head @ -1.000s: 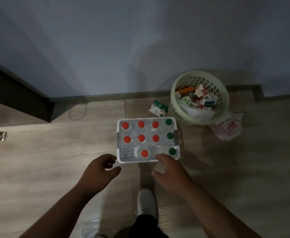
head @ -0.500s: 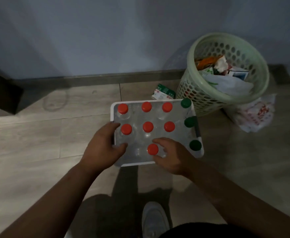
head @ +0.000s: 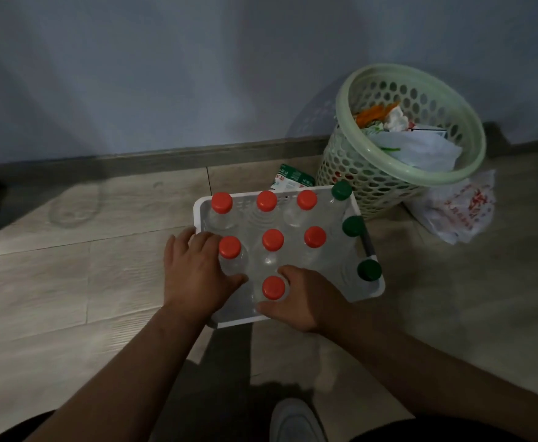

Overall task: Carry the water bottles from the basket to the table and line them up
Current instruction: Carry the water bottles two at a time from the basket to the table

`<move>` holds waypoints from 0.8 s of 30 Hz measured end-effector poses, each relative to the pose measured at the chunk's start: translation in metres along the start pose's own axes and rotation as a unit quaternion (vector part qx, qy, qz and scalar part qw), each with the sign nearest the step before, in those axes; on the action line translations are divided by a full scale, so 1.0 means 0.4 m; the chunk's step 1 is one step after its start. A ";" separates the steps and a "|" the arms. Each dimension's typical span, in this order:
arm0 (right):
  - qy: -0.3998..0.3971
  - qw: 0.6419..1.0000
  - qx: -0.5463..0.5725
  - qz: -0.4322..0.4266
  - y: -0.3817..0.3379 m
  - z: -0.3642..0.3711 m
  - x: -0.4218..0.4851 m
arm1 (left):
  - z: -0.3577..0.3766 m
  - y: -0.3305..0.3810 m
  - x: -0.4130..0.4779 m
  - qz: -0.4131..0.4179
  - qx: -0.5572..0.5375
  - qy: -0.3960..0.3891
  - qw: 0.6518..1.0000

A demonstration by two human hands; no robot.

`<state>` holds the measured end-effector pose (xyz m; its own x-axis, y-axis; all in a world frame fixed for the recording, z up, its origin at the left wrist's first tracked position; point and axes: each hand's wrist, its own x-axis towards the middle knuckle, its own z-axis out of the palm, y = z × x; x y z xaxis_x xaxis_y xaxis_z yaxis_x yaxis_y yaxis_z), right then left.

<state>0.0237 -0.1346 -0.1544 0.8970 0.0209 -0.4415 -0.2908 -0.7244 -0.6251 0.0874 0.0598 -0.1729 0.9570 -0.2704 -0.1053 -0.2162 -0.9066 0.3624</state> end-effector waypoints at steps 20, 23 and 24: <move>0.071 0.997 -0.010 0.036 0.006 0.014 -0.005 | -0.034 0.001 -0.011 0.026 -0.186 0.070 0.980; 0.107 0.994 0.004 0.011 0.006 0.013 -0.016 | -0.060 0.015 -0.031 0.011 -0.211 0.061 0.976; 0.121 0.992 0.020 0.009 0.008 0.011 -0.021 | -0.069 0.022 -0.038 0.006 -0.218 0.059 0.974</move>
<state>0.0139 -0.1339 -0.1555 0.9436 -0.1620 -0.2886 -0.3167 -0.6950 -0.6455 0.0765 0.0649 -0.1428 0.9762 -0.2170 -0.0013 -0.1487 -0.6734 0.7242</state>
